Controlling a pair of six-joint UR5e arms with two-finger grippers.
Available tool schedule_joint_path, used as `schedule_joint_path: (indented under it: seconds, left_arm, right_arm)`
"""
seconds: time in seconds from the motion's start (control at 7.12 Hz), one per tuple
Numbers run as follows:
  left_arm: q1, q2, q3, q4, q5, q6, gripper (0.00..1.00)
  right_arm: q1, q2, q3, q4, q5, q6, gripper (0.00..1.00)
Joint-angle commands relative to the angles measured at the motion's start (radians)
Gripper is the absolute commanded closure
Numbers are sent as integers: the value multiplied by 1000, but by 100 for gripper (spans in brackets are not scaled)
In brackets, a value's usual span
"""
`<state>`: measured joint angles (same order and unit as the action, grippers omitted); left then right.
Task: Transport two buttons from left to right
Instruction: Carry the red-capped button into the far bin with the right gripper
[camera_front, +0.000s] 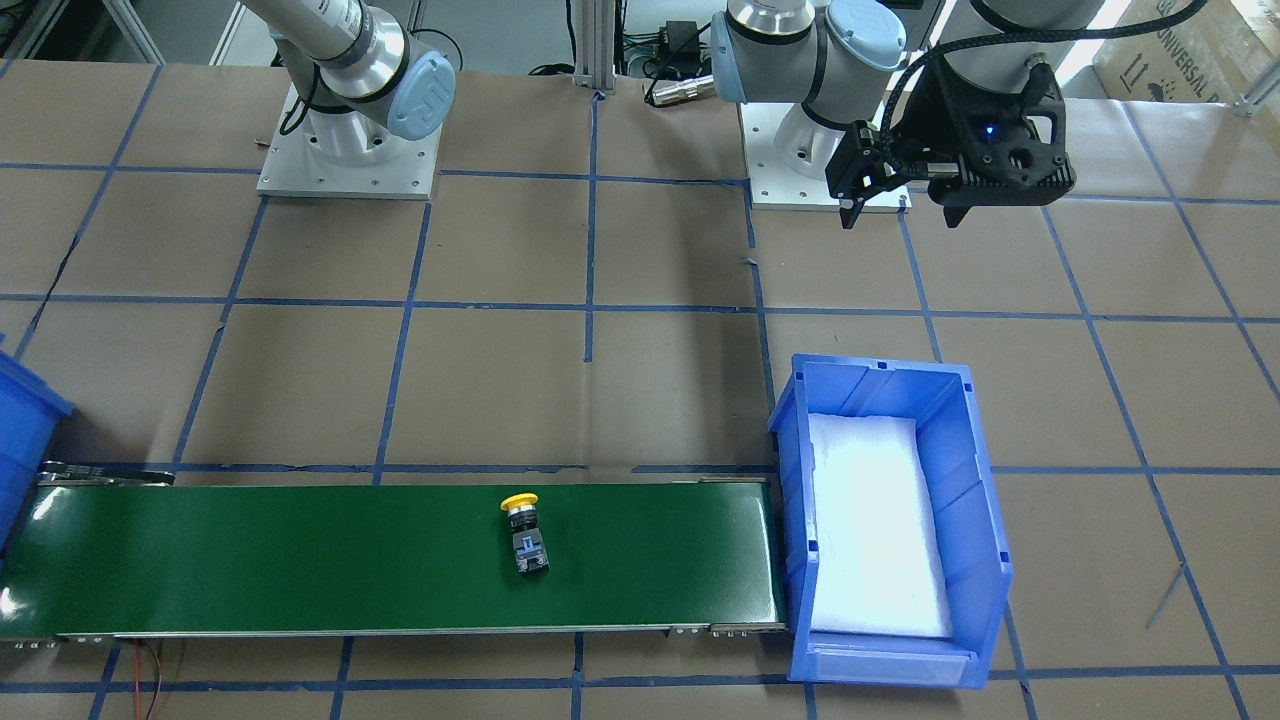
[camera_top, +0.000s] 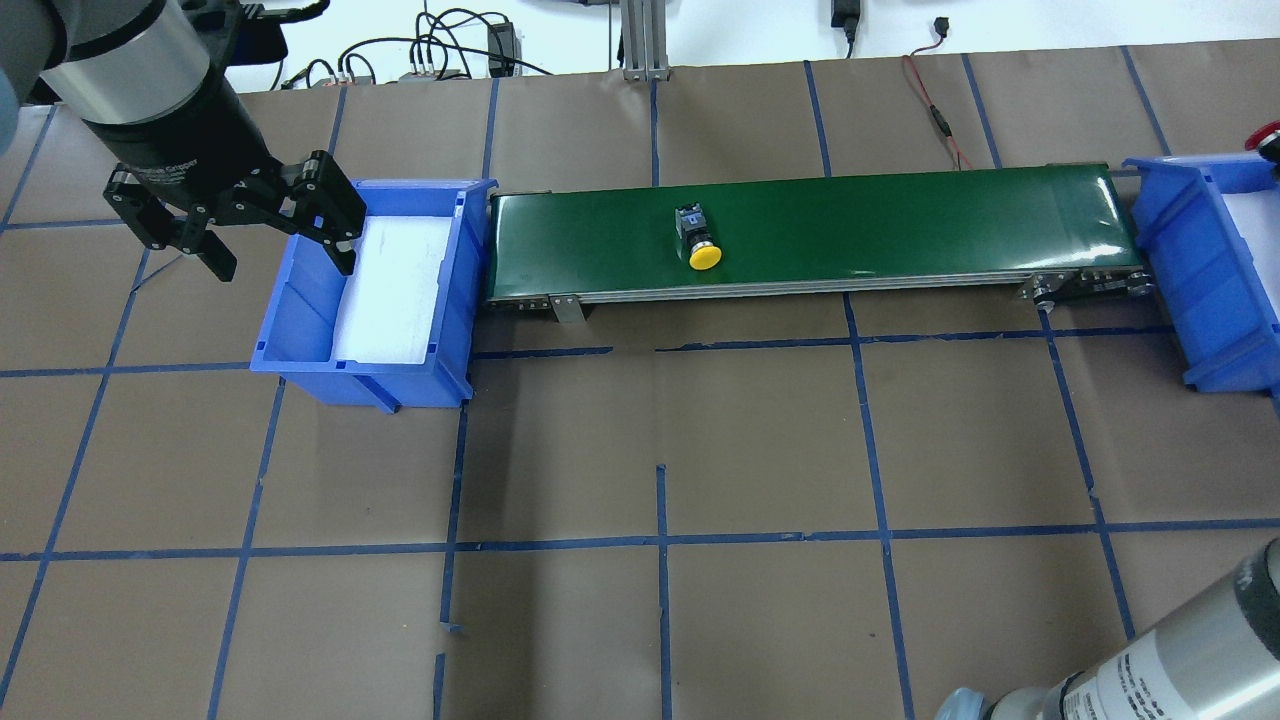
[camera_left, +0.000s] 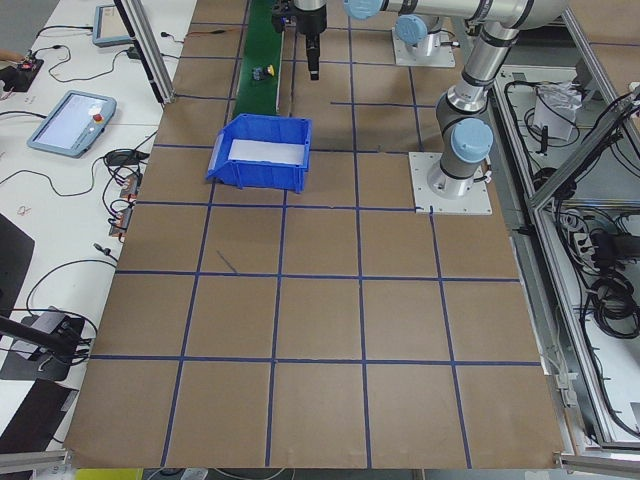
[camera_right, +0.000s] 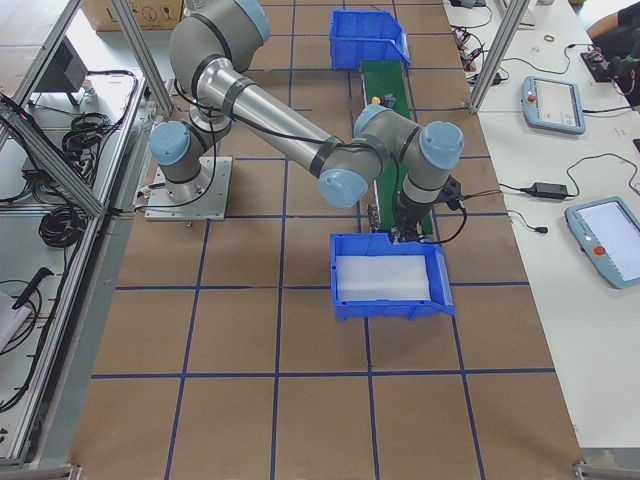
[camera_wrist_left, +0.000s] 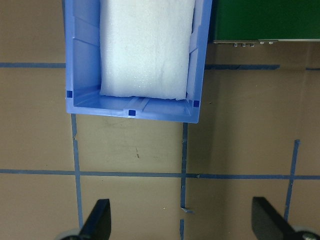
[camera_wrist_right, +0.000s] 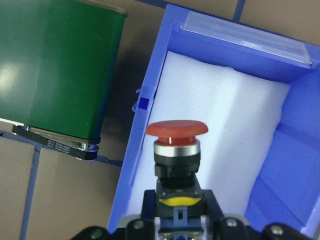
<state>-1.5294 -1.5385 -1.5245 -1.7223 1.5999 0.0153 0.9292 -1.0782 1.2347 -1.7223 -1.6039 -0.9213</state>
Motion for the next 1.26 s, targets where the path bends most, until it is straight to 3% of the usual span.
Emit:
schedule_joint_path:
  seconds: [0.0, 0.56, 1.12]
  left_arm:
    - [0, 0, 0, 0, 0, 0, 0]
    - [0, 0, 0, 0, 0, 0, 0]
    - [0, 0, -2, 0, 2, 0, 0]
  right_arm:
    - [-45, 39, 19, -49, -4, -56, 95]
    - [-75, 89, 121, -200, -53, -41, 95]
    - [-75, 121, 187, -270, -53, 114, 94]
